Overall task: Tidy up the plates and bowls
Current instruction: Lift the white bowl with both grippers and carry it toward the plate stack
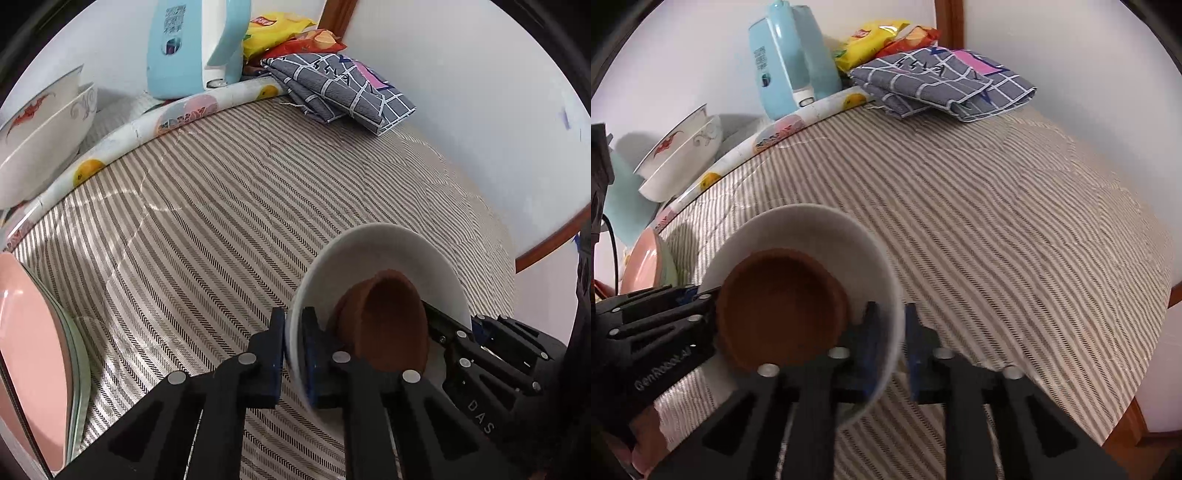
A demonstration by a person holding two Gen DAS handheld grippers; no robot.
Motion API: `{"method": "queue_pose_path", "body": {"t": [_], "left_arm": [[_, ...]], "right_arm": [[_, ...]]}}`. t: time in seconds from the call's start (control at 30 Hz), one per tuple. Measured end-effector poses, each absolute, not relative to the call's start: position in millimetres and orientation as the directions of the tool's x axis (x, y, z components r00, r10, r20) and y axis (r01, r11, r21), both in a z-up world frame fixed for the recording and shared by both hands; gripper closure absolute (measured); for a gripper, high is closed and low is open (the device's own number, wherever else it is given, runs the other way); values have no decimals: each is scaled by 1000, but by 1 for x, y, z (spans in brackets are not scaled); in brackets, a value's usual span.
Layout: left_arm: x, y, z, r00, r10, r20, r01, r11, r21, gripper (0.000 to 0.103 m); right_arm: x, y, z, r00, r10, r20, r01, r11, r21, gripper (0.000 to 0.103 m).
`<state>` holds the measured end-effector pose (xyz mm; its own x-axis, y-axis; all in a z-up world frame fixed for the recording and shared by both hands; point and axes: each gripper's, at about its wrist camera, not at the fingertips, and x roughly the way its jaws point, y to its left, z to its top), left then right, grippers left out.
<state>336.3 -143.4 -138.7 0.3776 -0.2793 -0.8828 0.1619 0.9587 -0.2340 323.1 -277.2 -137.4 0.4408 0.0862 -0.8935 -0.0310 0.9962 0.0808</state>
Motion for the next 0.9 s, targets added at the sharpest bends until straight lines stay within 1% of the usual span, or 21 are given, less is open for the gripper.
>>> {"method": "queue_pose_path", "body": {"t": [0.43,0.9], "left_arm": [[326,-144,-135,372,-264,-890,169,962,-214,94],[304,-121,-124,386,-246,-889,153,967,-201,93]], "right_arm": [[314,-274,-134,445,87,-891,-32,996,82,93],[293,-254,-127,453,104,-885,-51,995,90,93]]}}
